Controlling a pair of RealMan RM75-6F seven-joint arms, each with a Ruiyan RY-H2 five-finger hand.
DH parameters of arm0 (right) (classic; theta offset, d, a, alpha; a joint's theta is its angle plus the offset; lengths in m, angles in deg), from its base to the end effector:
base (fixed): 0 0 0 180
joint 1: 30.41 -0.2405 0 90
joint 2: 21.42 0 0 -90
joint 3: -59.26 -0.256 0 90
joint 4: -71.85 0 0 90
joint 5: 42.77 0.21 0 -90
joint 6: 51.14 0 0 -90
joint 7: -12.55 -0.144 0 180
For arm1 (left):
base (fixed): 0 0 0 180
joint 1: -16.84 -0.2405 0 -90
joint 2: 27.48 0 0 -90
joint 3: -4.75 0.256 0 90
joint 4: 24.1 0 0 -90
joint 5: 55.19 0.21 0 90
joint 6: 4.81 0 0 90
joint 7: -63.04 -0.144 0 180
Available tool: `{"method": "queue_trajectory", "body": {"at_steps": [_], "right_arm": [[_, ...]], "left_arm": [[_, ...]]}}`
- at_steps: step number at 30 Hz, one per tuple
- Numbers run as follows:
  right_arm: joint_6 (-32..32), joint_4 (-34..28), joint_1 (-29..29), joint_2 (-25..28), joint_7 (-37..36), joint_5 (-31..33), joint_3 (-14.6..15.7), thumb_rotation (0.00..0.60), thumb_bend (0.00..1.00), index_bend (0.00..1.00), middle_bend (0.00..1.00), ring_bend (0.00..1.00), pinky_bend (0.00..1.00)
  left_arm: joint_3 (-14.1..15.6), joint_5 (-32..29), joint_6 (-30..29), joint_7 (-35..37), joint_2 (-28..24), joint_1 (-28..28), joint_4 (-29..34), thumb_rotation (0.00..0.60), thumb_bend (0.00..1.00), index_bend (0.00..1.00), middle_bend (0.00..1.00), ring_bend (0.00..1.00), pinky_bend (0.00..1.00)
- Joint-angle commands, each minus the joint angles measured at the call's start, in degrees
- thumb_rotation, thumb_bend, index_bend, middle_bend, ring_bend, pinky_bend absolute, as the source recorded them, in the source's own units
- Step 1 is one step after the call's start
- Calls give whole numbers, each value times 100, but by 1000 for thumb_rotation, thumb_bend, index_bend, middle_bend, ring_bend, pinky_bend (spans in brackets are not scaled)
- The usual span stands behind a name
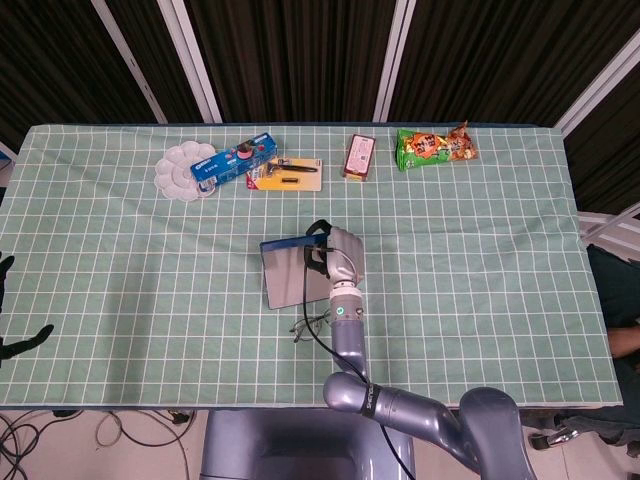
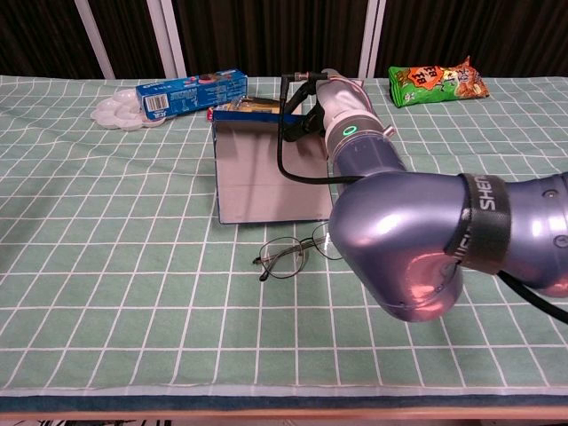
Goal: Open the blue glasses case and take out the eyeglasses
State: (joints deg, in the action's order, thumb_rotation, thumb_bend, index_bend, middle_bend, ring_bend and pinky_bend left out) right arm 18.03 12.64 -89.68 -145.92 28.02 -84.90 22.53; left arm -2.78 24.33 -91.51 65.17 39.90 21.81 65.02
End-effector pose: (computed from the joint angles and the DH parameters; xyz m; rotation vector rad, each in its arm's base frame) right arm -0.0244 -0.3854 -0.0988 1.1284 -1.4638 1.2827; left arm -0.3236 0.1975 0.1680 -1.2058 -0.8978 -0.9547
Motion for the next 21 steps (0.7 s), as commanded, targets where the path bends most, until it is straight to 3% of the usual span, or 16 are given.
{"method": "queue_trajectory", "body": {"at_steps": [1,6,7,11,14,21], "right_arm": [[-4,-7,9,0,20,-7,-11,600,509,626,984,1000,970],[22,-17,25,22,138,-53,9,600,498,604,979,999,968],[25,-22,29,28,168,-54,14,600,479,541,976,997,965],[7,-134,74,96,431,27,35,600,377,138,968,993,962],[-3,-254,92,149,624,123,14,600,313,10,967,993,962],[22,-586,93,256,1033,358,-64,600,260,0,967,992,961]], "left_arm": [[0,-4,2,2,0,0,0,600,11,0,0,0,0],[-1,-8,3,2,-2,-2,6,600,12,0,0,0,0],[-2,-10,2,2,-2,-2,8,600,11,0,0,0,0],[-1,-3,-8,-9,-2,-5,17,600,11,0,0,0,0],[-3,2,-25,-18,2,-9,25,600,11,0,0,0,0],[-8,13,-53,-19,9,-14,40,600,11,0,0,0,0]]}}
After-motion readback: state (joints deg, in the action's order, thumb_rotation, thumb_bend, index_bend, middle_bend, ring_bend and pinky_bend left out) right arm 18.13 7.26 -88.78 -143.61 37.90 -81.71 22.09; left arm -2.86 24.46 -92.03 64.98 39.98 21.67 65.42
